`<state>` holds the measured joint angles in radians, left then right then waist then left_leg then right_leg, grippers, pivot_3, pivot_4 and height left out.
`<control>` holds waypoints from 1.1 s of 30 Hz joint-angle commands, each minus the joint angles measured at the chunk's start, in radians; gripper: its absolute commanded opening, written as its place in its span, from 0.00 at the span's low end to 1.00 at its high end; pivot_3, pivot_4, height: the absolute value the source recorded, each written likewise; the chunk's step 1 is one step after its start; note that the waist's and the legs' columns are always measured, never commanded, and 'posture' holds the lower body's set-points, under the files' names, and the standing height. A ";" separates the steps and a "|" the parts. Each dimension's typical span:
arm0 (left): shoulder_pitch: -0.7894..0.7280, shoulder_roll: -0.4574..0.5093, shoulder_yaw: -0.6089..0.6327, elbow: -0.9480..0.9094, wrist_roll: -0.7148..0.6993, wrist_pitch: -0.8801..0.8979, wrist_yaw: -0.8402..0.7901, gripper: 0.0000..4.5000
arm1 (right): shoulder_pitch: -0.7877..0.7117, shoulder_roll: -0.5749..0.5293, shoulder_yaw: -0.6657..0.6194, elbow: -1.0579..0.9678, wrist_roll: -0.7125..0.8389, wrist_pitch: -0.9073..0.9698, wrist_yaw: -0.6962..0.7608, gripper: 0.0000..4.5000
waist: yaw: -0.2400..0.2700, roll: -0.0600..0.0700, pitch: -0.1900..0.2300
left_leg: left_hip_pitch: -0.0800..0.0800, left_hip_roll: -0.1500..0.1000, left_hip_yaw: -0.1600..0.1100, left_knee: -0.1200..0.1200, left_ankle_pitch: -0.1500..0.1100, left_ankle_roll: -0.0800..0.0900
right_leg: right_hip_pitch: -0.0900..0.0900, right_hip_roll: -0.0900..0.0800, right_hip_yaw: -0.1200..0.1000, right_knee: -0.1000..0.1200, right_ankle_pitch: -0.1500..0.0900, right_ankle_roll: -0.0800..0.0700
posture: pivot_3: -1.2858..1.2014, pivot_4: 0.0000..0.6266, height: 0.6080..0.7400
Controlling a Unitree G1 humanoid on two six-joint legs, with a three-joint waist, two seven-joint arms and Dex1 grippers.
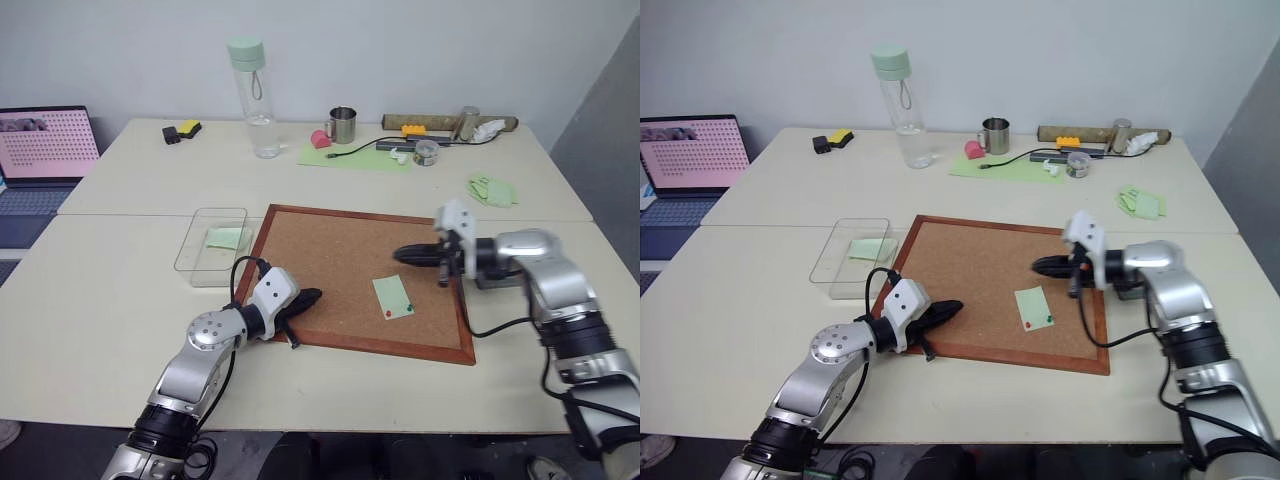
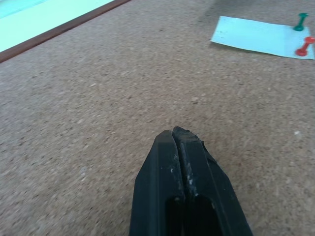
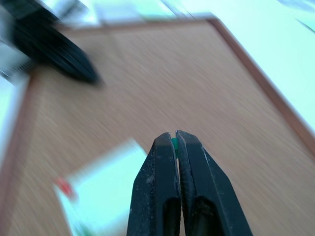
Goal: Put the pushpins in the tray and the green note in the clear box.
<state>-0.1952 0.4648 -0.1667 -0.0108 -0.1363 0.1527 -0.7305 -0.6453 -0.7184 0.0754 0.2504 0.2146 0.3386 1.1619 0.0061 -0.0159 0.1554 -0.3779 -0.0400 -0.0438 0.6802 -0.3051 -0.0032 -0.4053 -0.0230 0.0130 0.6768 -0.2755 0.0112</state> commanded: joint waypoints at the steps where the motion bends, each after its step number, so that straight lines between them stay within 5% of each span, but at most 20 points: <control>1: 0.030 0.007 -0.018 0.022 0.026 0.029 0.000 0.00 | 0.017 -0.101 -0.058 0.089 -0.056 -0.047 -0.042 0.00 | -0.001 0.001 -0.001 | 0.000 0.000 0.000 0.000 0.000 0.000 | 0.000 0.000 0.000 0.000 0.000 0.000 | 0.52 0.24 1.00; 9: 0.021 0.008 -0.014 0.031 0.031 0.026 -0.005 0.00 | 0.026 -0.163 -0.036 0.309 -0.178 -0.144 -0.122 0.00 | -0.006 0.003 -0.002 | 0.001 0.000 0.002 -0.001 0.000 0.000 | 0.001 0.000 0.001 0.001 0.000 0.000 | 0.52 0.24 1.00; 30: 0.014 0.002 -0.019 0.051 0.037 0.010 -0.002 0.00 | 0.012 -0.171 -0.029 0.316 -0.234 -0.227 -0.168 0.94 | -0.007 0.003 -0.002 | 0.001 0.000 0.002 -0.001 0.000 0.000 | 0.001 0.000 0.001 0.001 0.000 0.000 | 0.52 0.24 1.00; 33: 0.012 0.001 -0.021 0.055 0.038 0.007 -0.002 0.00 | 0.021 -0.160 -0.018 0.338 -0.267 -0.266 -0.212 0.98 | -0.006 0.003 -0.002 | 0.001 0.000 0.002 -0.001 0.000 0.000 | 0.001 0.000 0.001 0.001 0.000 0.000 | 0.52 0.24 1.00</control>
<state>-0.1982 0.4658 -0.1636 0.0046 -0.1314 0.1438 -0.7319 -0.6191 -0.8666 0.0632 0.5885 -0.0302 0.1115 0.9861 -0.0002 -0.0127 0.1533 -0.3765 -0.0398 -0.0418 0.6797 -0.3050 -0.0030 -0.4045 -0.0226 0.0142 0.6781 -0.2755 0.0112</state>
